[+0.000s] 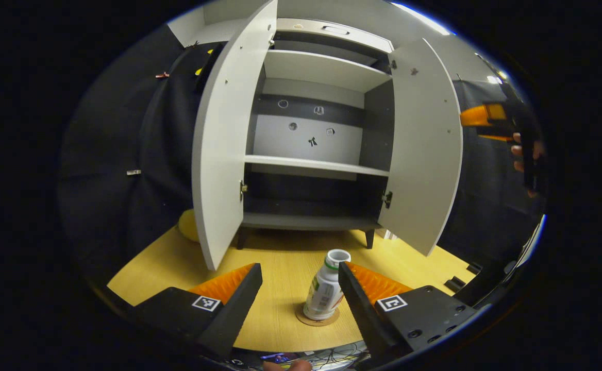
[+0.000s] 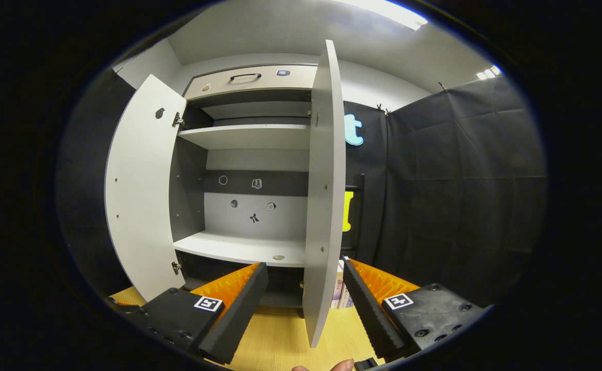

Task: Grasp the bottle in the cabinet with the left hand and place it on the coaster, then close the right door with the right hand and the left door with the left hand.

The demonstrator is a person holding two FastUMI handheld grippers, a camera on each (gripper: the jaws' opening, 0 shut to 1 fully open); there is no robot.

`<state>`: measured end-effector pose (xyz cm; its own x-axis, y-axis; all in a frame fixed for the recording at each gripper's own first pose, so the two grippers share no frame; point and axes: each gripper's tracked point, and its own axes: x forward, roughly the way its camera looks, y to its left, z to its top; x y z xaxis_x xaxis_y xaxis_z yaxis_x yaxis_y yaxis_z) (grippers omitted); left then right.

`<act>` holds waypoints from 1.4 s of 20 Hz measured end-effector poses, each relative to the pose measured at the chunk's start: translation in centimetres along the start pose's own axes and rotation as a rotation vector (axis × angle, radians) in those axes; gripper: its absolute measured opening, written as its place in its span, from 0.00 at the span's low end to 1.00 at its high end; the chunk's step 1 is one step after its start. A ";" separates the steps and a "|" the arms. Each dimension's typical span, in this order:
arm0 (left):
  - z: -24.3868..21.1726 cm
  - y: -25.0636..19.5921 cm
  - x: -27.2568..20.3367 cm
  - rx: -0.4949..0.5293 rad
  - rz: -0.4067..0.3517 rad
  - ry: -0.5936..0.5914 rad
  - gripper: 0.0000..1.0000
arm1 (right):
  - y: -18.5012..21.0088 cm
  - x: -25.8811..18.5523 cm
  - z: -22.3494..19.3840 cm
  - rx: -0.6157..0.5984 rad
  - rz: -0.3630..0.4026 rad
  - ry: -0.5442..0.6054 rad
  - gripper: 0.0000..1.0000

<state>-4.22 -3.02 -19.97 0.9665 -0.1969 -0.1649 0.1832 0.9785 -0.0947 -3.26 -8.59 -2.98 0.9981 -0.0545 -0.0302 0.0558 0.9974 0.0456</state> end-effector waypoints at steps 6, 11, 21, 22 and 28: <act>11.8 1.9 -2.4 0.025 0.078 -0.096 0.94 | -2.2 -1.0 0.5 -0.003 -0.044 0.037 0.98; 17.4 2.8 -3.4 0.020 0.129 -0.121 0.94 | -6.7 -1.2 1.0 -0.015 -0.128 0.059 0.98; 19.0 2.6 -4.5 0.044 0.135 -0.135 0.95 | -9.0 4.9 0.7 -0.008 -0.135 0.080 0.98; 19.1 2.6 -4.6 0.050 0.136 -0.140 0.94 | -8.3 5.2 0.7 -0.008 -0.118 0.083 0.98; 18.7 3.8 -5.1 0.038 0.147 -0.129 0.94 | -6.7 5.0 -0.1 0.007 -0.093 0.091 0.95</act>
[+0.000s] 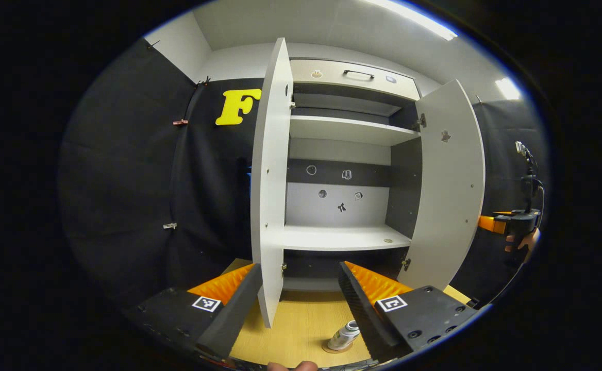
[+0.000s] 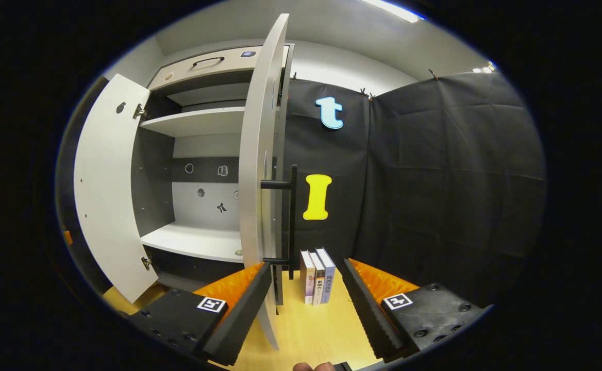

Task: Grasp the bottle in the cabinet with the left hand and place it on the coaster, then close the right door with the right hand and the left door with the left hand.

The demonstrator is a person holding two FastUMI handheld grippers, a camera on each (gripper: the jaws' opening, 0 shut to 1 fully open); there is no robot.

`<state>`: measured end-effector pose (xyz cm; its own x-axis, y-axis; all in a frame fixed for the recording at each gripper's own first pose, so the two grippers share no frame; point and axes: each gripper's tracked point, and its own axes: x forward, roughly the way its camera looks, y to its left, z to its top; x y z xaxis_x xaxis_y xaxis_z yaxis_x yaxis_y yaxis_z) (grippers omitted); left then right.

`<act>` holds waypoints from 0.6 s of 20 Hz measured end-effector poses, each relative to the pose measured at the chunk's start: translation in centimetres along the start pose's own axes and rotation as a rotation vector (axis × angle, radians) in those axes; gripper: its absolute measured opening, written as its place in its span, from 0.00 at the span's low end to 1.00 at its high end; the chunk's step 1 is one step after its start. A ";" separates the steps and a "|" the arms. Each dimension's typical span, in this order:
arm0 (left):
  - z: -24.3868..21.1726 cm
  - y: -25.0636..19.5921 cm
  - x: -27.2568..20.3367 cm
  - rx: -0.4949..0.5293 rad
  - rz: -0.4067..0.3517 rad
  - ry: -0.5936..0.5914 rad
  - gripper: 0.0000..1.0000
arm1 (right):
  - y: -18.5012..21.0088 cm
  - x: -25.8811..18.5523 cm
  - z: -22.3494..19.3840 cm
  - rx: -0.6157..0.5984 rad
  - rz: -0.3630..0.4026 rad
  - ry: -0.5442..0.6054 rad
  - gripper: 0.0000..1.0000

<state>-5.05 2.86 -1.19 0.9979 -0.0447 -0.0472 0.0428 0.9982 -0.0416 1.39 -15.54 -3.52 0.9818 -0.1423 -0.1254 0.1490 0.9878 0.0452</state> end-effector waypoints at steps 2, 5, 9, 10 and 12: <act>0.0 0.4 0.0 0.006 0.007 0.001 0.94 | 0.8 -0.2 -0.1 0.021 0.008 -0.003 0.94; 0.1 0.7 0.1 0.015 0.014 -0.004 0.95 | 2.8 -0.4 -0.2 0.038 0.045 0.001 0.94; 0.0 1.0 0.0 0.028 0.018 -0.001 0.94 | 6.7 -0.3 -0.1 0.031 0.116 0.001 0.95; 0.0 1.2 -0.1 0.031 0.020 -0.002 0.94 | 7.3 -0.1 -0.1 0.025 0.130 0.002 0.95; -0.1 1.5 -0.1 0.032 0.024 -0.001 0.94 | 9.3 0.2 -0.1 0.021 0.158 0.003 0.95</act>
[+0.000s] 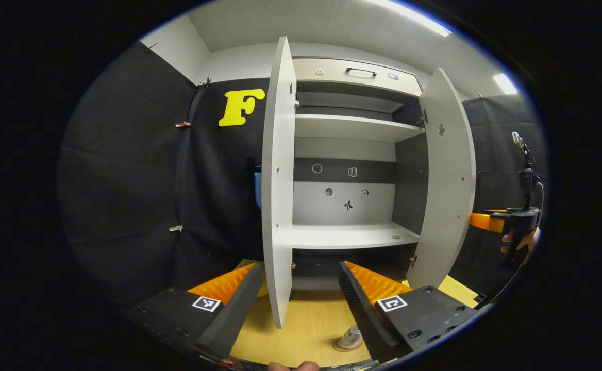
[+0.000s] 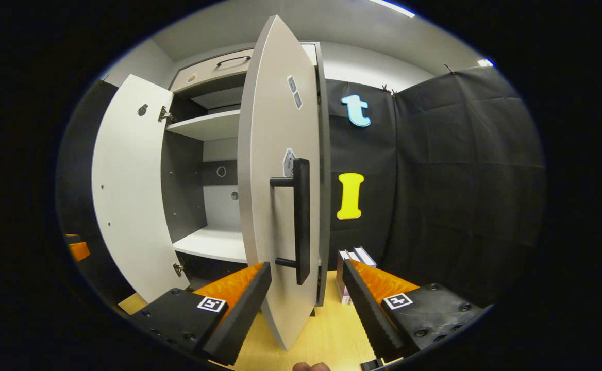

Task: Grasp the bottle in the cabinet with the left hand and place it on the coaster, then close the right door with the right hand and the left door with the left hand.

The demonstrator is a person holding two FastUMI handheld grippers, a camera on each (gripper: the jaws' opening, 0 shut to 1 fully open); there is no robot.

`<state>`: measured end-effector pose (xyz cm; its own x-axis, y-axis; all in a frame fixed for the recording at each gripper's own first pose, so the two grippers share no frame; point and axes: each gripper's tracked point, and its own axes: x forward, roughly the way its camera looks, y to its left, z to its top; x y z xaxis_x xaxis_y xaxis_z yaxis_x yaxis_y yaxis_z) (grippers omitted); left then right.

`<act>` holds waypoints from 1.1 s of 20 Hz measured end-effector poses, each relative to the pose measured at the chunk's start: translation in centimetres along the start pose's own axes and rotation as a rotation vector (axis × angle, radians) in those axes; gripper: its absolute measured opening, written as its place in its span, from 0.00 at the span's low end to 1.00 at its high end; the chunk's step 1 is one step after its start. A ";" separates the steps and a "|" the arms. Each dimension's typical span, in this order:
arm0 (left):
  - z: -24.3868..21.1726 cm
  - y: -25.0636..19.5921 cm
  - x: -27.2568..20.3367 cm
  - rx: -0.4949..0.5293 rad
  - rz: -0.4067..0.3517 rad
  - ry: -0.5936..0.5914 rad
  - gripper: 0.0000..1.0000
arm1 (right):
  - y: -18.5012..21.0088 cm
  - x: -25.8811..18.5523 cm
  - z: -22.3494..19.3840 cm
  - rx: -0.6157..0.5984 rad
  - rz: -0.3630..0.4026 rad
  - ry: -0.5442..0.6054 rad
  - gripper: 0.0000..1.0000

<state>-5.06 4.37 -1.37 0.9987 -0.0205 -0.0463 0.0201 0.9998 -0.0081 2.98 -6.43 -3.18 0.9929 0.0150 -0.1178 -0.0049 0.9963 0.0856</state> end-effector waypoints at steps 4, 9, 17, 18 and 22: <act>-0.1 0.6 0.3 -0.002 0.008 0.002 0.94 | 2.9 1.5 -0.1 0.006 0.045 0.008 0.95; 0.4 2.1 0.7 0.016 0.024 -0.014 0.94 | 7.0 3.8 -0.8 0.015 0.100 0.036 0.95; 0.3 5.9 1.8 0.021 0.080 -0.009 0.94 | 12.6 8.2 -2.2 -0.058 0.160 0.060 0.98; 0.3 6.4 1.9 0.019 0.089 -0.008 0.94 | 12.6 8.7 -2.2 -0.058 0.159 0.054 0.98; -0.4 8.0 1.8 0.016 0.113 -0.003 0.94 | 13.3 10.2 -2.3 -0.015 0.166 0.061 1.00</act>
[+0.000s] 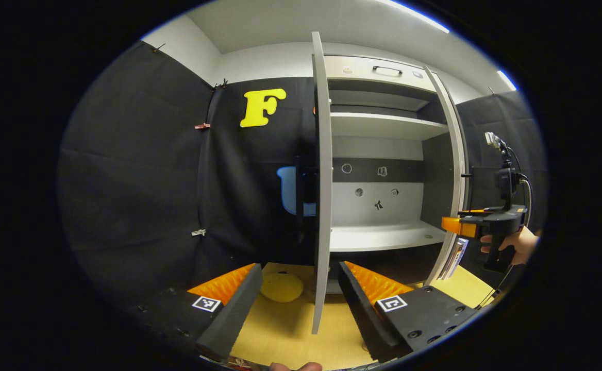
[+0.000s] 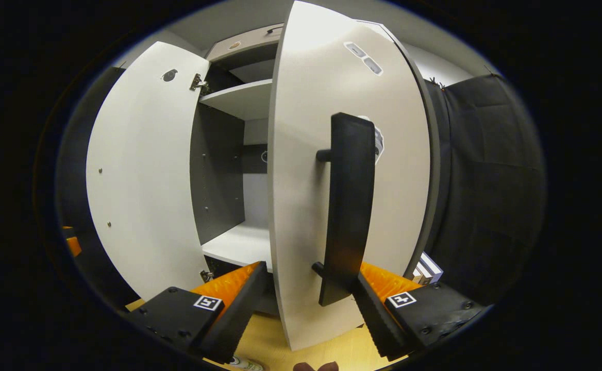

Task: Grasp the bottle in the cabinet with the left hand and place it on the coaster, then close the right door with the right hand and the left door with the left hand.

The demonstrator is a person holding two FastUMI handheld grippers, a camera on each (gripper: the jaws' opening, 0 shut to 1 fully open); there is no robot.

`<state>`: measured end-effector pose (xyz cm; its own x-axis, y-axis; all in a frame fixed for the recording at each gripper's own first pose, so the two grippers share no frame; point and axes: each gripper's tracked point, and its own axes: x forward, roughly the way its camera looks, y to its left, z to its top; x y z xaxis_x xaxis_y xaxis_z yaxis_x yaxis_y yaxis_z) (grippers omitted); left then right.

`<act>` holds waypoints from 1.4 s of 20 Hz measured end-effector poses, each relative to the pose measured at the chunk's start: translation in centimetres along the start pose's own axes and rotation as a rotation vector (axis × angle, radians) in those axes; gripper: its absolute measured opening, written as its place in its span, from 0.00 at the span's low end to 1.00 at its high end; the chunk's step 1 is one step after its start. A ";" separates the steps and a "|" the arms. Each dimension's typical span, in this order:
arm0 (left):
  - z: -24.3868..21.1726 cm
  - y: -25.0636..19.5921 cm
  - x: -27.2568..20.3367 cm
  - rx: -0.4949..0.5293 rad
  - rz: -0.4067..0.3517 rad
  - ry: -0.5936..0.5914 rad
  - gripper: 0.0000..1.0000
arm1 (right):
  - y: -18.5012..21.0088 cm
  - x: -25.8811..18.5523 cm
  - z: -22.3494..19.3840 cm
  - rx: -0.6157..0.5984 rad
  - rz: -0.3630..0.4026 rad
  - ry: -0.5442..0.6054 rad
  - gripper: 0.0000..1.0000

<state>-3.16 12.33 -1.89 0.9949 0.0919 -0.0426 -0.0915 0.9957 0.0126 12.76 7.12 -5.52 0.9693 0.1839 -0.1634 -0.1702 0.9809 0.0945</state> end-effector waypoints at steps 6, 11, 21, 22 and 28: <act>-0.4 1.0 0.3 -0.004 0.006 0.010 0.94 | 1.3 2.5 0.1 -0.014 0.001 -0.013 1.00; -0.2 1.2 1.4 0.010 0.000 0.000 0.94 | 1.5 3.6 -0.1 -0.042 0.009 -0.015 1.00; 1.4 3.4 7.3 0.010 0.025 -0.024 0.94 | 0.3 -1.4 -0.3 -0.044 0.012 -0.014 0.98; 1.9 3.4 7.8 0.012 0.023 -0.034 0.92 | 0.0 -2.0 -0.2 -0.051 0.004 -0.016 0.98; 3.2 2.3 8.9 0.028 -0.008 -0.062 0.93 | -3.5 -5.3 0.3 -0.053 -0.051 -0.026 0.98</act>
<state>5.62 15.44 0.96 0.9964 0.0821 0.0196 -0.0828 0.9957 0.0409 8.31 2.72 -4.72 0.9811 0.1324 -0.1413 -0.1288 0.9911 0.0345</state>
